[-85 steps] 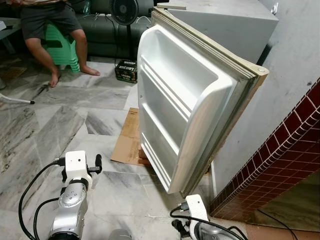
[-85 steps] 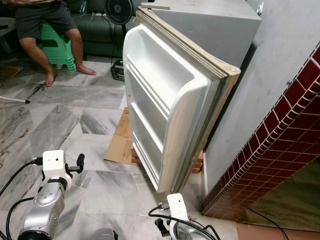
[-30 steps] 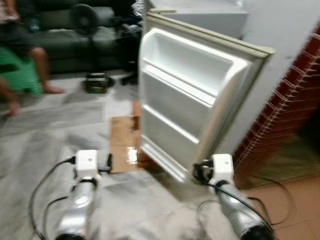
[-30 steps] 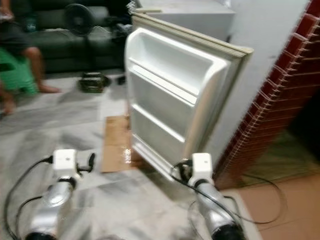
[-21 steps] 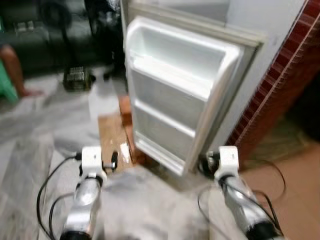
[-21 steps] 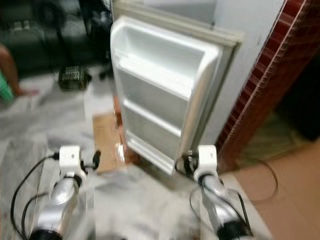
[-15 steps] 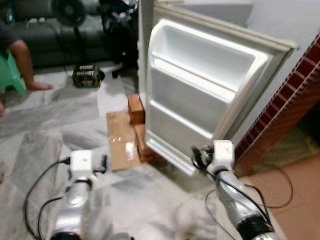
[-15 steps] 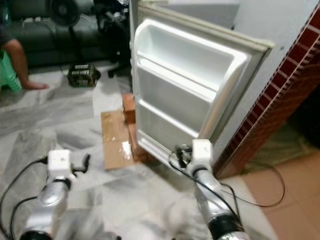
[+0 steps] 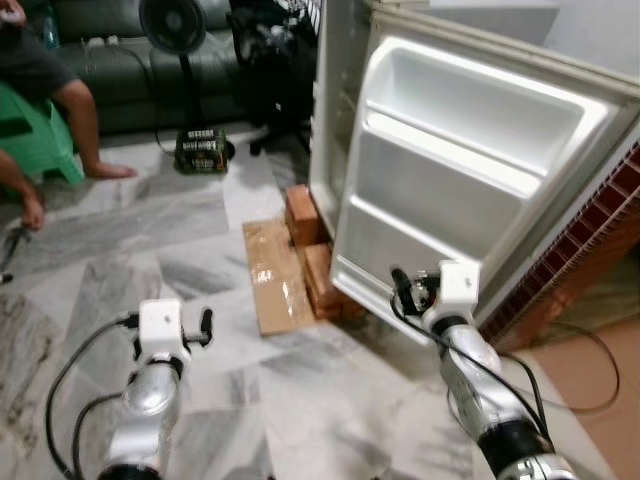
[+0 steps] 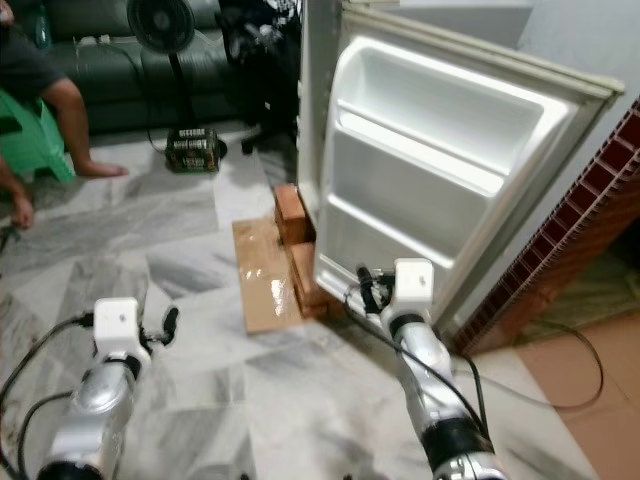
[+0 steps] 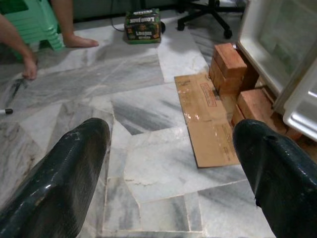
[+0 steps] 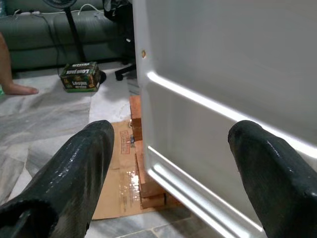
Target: Restocking fridge
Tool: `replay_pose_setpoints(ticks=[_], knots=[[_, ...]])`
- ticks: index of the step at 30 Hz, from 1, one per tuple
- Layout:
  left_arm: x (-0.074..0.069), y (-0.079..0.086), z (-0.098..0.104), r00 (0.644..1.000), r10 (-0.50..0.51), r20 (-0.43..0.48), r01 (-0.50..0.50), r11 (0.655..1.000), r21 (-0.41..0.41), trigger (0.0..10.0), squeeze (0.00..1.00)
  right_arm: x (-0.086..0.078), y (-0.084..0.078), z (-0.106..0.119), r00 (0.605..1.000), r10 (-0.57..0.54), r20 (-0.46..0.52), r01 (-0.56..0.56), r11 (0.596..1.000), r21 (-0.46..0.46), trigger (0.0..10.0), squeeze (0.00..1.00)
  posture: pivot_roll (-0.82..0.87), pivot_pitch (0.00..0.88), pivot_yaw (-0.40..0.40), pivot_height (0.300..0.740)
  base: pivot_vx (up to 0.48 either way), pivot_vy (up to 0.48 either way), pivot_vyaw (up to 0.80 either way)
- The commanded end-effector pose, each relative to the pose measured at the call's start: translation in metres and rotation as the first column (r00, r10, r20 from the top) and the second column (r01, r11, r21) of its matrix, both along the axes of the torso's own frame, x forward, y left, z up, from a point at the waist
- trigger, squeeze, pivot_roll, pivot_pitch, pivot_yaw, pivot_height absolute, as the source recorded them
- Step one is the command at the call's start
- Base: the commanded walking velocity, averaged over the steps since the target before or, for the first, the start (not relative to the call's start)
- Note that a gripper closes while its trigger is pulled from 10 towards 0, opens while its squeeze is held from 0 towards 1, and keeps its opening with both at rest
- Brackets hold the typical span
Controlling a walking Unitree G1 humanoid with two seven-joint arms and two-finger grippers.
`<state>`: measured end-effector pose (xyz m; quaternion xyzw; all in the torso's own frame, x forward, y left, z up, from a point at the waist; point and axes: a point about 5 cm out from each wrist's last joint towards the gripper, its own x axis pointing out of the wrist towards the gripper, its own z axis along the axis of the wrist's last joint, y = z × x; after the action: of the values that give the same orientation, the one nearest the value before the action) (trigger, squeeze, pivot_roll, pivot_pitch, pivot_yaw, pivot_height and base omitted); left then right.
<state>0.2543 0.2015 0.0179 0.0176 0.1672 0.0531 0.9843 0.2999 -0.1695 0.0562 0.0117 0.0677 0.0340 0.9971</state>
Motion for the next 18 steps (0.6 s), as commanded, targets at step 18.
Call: replay_pose_setpoints(ticks=[18], knots=[[-0.0005, -0.0126, -0.0003, 0.999, -0.042, 0.01, 0.043, 0.998, -0.034, 10.0, 0.0, -0.0066, -0.0098, -0.0083, 0.999, -0.02, -0.033, 0.02, 1.0, -0.011, 10.0, 0.0, 0.02, 0.021, 0.017, 0.74, 0.0, 0.32, -0.03]])
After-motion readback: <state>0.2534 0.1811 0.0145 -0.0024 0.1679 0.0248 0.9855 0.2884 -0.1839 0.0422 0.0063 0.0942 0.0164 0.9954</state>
